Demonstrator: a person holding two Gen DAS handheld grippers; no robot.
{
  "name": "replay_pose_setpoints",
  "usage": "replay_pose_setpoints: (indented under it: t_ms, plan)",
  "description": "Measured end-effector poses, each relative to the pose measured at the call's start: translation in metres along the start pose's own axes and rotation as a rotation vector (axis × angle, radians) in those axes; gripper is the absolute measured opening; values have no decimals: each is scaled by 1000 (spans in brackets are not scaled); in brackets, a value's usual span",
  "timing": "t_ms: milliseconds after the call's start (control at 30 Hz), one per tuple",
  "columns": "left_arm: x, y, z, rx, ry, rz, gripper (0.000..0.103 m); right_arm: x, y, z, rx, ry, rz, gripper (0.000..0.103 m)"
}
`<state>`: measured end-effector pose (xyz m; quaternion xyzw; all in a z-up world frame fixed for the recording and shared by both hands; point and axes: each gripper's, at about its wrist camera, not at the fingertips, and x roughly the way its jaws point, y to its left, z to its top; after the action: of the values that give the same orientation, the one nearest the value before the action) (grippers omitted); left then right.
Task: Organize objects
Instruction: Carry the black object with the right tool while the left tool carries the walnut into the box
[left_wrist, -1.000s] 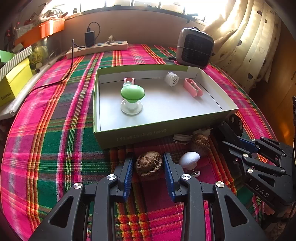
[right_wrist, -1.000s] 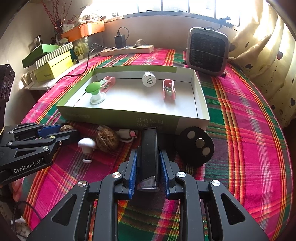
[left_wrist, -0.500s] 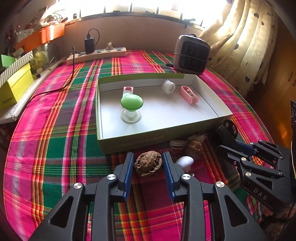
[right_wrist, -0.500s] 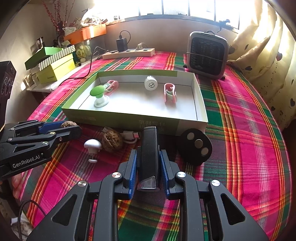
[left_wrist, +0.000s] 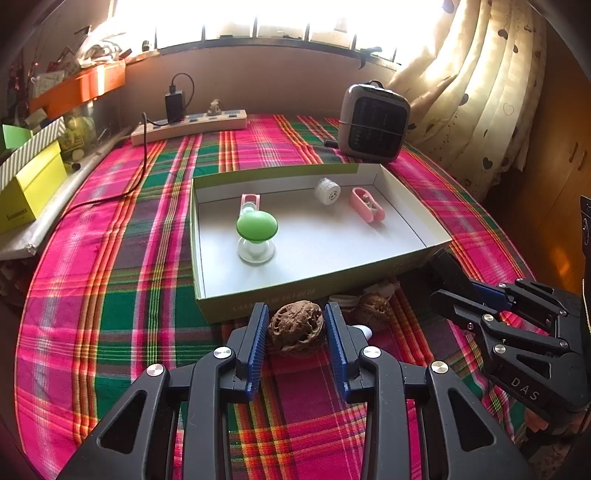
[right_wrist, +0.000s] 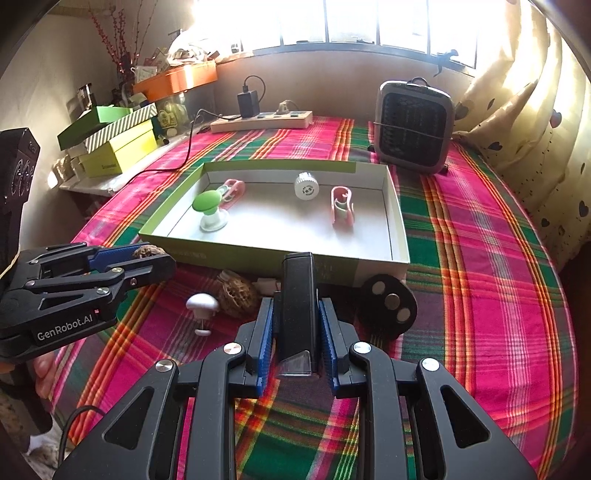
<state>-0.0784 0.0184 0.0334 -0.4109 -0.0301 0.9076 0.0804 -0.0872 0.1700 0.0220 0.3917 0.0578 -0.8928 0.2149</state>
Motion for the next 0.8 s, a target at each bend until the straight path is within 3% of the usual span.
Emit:
replay_pose_setpoints:
  t_ms: [800]
  plan:
    - [5, -7, 34, 14, -26, -24, 29, -2, -22, 28, 25, -35, -37, 25]
